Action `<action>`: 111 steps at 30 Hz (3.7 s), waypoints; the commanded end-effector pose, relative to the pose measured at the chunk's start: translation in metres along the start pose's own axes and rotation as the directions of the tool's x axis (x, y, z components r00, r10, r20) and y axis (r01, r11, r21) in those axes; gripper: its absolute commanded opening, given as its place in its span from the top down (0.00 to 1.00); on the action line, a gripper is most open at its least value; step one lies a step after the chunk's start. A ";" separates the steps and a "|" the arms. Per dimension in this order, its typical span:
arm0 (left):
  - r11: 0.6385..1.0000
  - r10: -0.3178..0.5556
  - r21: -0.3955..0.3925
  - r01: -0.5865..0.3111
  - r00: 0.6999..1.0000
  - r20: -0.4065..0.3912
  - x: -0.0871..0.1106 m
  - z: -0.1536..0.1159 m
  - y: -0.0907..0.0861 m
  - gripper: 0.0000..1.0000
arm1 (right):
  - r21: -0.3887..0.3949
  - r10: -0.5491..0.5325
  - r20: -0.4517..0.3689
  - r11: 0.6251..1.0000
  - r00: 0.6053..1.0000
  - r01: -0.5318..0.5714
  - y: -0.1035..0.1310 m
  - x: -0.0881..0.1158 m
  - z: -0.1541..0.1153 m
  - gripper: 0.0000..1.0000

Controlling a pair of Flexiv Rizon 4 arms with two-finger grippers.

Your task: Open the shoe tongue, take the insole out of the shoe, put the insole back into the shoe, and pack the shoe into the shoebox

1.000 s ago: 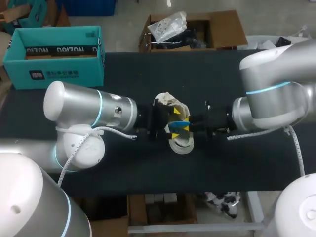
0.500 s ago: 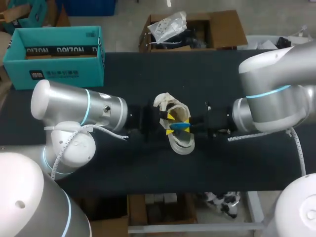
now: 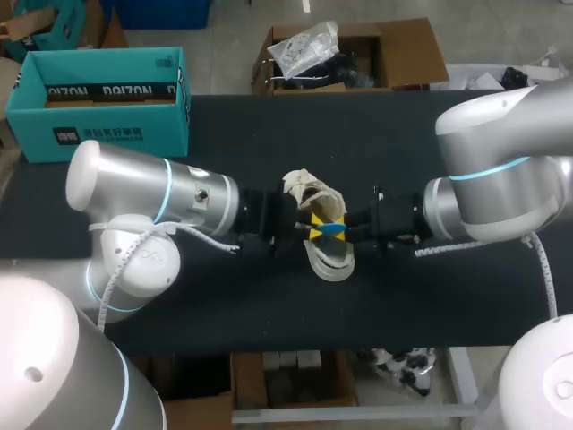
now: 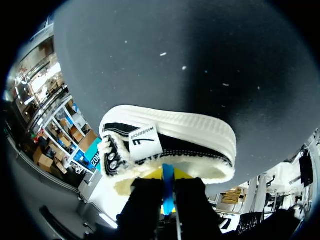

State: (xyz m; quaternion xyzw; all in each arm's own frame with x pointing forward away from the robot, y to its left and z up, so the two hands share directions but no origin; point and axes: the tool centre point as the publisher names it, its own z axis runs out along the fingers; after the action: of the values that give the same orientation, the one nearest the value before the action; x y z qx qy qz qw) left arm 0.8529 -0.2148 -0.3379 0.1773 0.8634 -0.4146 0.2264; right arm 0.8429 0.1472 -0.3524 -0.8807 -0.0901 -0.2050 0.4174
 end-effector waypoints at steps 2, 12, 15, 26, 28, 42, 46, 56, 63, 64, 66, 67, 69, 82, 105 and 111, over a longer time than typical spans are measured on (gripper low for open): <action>1.000 0.001 -0.002 -0.001 1.000 0.004 0.000 0.003 0.002 1.00 | 0.000 -0.008 0.001 1.000 1.000 0.008 -0.008 -0.002 -0.006 0.68; 1.000 -0.007 -0.001 0.007 1.000 0.004 0.002 0.003 0.006 1.00 | -0.047 -0.028 -0.028 0.999 0.999 0.027 -0.027 -0.010 -0.022 1.00; 1.000 -0.009 0.001 0.009 1.000 0.004 0.002 0.004 0.007 1.00 | -0.042 -0.021 -0.016 0.999 1.000 0.021 -0.024 -0.006 -0.018 1.00; 0.999 -0.034 0.014 0.034 0.999 -0.016 0.001 -0.006 0.005 0.02 | -0.017 0.004 0.017 1.000 1.000 -0.003 -0.007 0.001 -0.006 1.00; 0.998 -0.054 0.032 0.055 0.998 -0.033 0.001 -0.012 0.004 0.00 | -0.024 0.015 0.022 1.000 1.000 -0.015 -0.003 0.000 -0.006 1.00; 0.950 -0.285 0.097 0.297 0.951 -0.121 -0.007 -0.070 -0.013 0.00 | -0.065 0.109 0.132 0.993 0.985 -0.101 0.012 -0.020 0.002 1.00; 0.931 -0.350 0.069 0.359 0.930 -0.112 -0.008 -0.081 -0.016 0.00 | -0.080 0.146 0.163 0.988 0.976 -0.134 0.015 -0.026 0.007 1.00; 0.895 -0.442 0.017 0.446 0.890 -0.114 0.000 -0.098 -0.018 0.00 | -0.123 0.106 0.140 0.988 0.984 -0.089 -0.023 -0.036 -0.023 0.65; 0.884 -0.464 0.013 0.468 0.879 -0.104 0.001 -0.109 -0.016 0.00 | -0.129 0.055 0.144 0.991 0.988 -0.036 -0.047 -0.030 -0.029 0.84; 0.879 -0.473 0.014 0.477 0.875 -0.099 0.001 -0.110 -0.015 0.00 | -0.131 0.053 0.149 0.991 0.987 -0.033 -0.048 -0.028 -0.028 1.00; 0.873 -0.485 0.012 0.488 0.869 -0.095 0.000 -0.113 -0.012 0.00 | -0.122 0.047 0.160 0.992 0.986 -0.027 -0.047 -0.022 -0.021 1.00; 0.867 -0.496 0.006 0.498 0.864 -0.087 0.000 -0.114 -0.010 0.00 | -0.118 0.049 0.171 0.993 0.984 -0.029 -0.044 -0.018 -0.017 1.00; 0.857 -0.513 0.000 0.515 0.854 -0.083 0.000 -0.118 -0.007 0.00 | -0.106 0.046 0.182 0.994 0.982 -0.027 -0.039 -0.013 -0.008 1.00; 0.810 -0.587 -0.028 0.586 0.809 -0.029 0.000 -0.151 0.014 0.00 | -0.116 0.099 0.210 0.990 0.973 -0.076 -0.010 -0.015 0.030 1.00; 0.771 -0.634 -0.073 0.633 0.773 0.004 0.014 -0.165 -0.007 0.00 | -0.072 0.066 0.176 0.996 0.982 -0.054 -0.019 -0.027 -0.013 1.00; 0.727 -0.673 -0.142 0.672 0.738 0.042 0.025 -0.164 -0.017 0.00 | -0.036 -0.005 0.175 0.999 0.984 0.012 -0.033 -0.016 -0.052 1.00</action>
State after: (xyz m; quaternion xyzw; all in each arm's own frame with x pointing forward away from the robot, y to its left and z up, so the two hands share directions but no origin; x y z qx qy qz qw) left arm 0.7936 -0.0869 -0.2547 -0.1477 0.8924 -0.4218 0.0623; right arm 0.8119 0.1625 -0.3432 -0.9115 -0.1182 -0.1323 0.3711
